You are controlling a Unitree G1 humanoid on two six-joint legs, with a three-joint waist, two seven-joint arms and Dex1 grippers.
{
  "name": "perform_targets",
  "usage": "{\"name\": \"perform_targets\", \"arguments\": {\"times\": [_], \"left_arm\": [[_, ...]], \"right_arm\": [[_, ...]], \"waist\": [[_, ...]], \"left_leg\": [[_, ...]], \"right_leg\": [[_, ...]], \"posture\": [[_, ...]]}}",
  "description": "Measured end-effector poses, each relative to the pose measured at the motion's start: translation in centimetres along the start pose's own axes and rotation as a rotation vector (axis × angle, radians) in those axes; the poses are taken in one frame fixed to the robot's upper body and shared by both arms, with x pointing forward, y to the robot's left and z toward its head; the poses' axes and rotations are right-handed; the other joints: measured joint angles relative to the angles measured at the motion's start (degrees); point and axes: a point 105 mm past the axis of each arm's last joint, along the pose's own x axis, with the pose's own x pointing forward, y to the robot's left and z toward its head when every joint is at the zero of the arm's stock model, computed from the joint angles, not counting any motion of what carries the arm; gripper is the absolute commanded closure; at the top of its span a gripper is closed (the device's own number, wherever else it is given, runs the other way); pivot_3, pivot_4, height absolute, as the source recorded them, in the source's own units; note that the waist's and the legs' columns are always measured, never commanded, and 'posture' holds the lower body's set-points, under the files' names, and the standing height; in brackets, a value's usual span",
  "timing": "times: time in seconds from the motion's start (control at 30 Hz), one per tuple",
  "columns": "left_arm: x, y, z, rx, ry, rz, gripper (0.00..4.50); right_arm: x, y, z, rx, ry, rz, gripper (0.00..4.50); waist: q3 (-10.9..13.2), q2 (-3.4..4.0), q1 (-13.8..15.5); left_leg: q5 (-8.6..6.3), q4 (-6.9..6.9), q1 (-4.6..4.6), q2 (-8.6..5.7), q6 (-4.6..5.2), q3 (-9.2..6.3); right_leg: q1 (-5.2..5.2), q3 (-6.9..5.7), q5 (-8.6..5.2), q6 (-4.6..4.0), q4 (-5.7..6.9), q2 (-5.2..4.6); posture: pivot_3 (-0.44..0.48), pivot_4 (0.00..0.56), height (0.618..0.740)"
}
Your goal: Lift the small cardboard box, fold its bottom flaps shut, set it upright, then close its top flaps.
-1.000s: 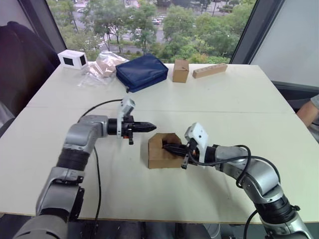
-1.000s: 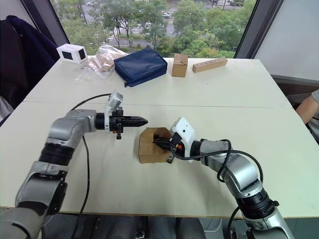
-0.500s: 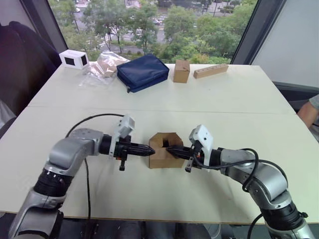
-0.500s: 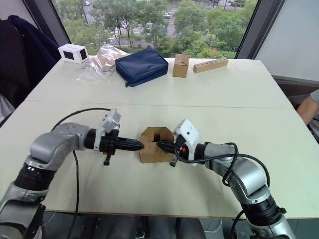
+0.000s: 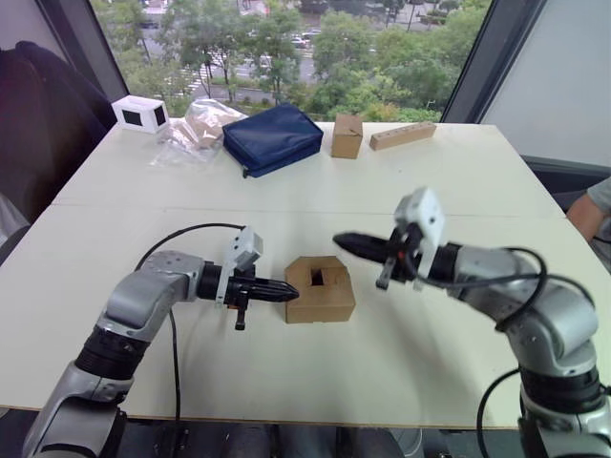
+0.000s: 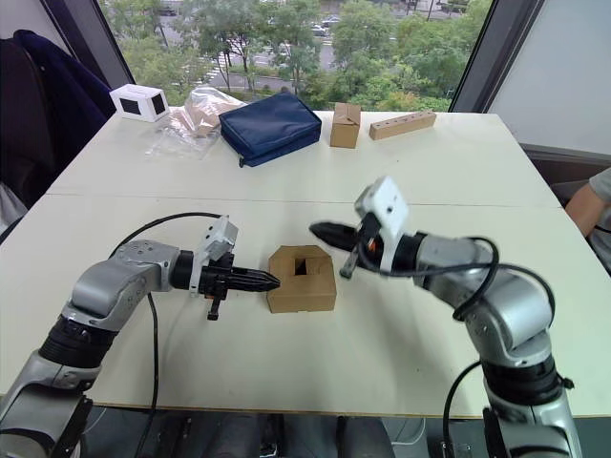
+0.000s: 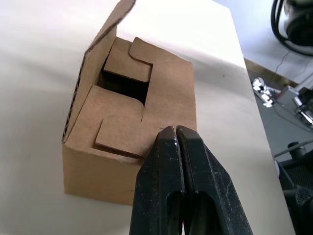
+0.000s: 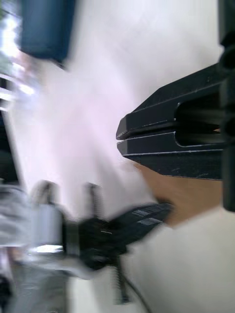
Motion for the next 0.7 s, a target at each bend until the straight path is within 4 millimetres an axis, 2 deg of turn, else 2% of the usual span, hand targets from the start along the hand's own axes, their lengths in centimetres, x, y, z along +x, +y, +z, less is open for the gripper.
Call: {"name": "perform_targets", "arguments": {"times": [0.07,0.17,0.3,0.53,0.7], "left_arm": [[0.0,0.1,0.1,0.002,0.000,0.006,4.50],[0.0,0.1,0.1,0.002,0.000,0.011,4.50],[0.1,0.1,0.2,0.006,-0.004,0.023,4.50],[0.1,-0.1,0.1,0.006,-0.008,0.032,4.50],[-1.3,-0.4,0.2,-0.010,-0.003,0.042,4.50]], "right_arm": [[0.9,-0.7,-0.2,-0.020,0.017,-0.012,4.49],[2.8,-1.0,-2.7,-0.036,0.100,-0.013,4.49],[4.9,0.2,-6.1,-0.015,0.186,0.039,4.49],[4.2,1.3,-8.0,0.004,0.229,0.071,4.49],[3.8,2.0,-8.9,0.018,0.241,0.075,4.49]], "waist": [[0.0,0.00,-0.1],[0.0,0.00,-0.2],[0.0,0.01,-0.1],[0.0,0.02,0.0],[0.0,0.02,-0.4]], "left_leg": [[0.00,0.00,0.00,0.00,0.00,0.01],[-0.01,-0.02,-0.01,-0.01,0.01,0.03],[0.00,-0.02,-0.04,-0.01,0.01,0.03],[-0.01,-0.01,-0.04,-0.03,0.01,0.02],[0.00,-0.02,-0.03,0.01,0.00,0.01]], "right_leg": [[0.00,0.00,0.00,0.00,0.00,0.01],[-0.02,0.00,0.00,0.00,-0.01,0.01],[-0.04,0.00,0.00,0.01,0.01,0.01],[-0.02,-0.01,0.01,0.01,0.00,-0.02],[-0.04,-0.01,0.00,0.00,0.01,0.01]], "posture": [[0.000,0.150,0.740],[0.000,0.150,0.740],[0.000,0.150,0.740],[0.000,0.150,0.740],[0.000,0.150,0.740]]}}
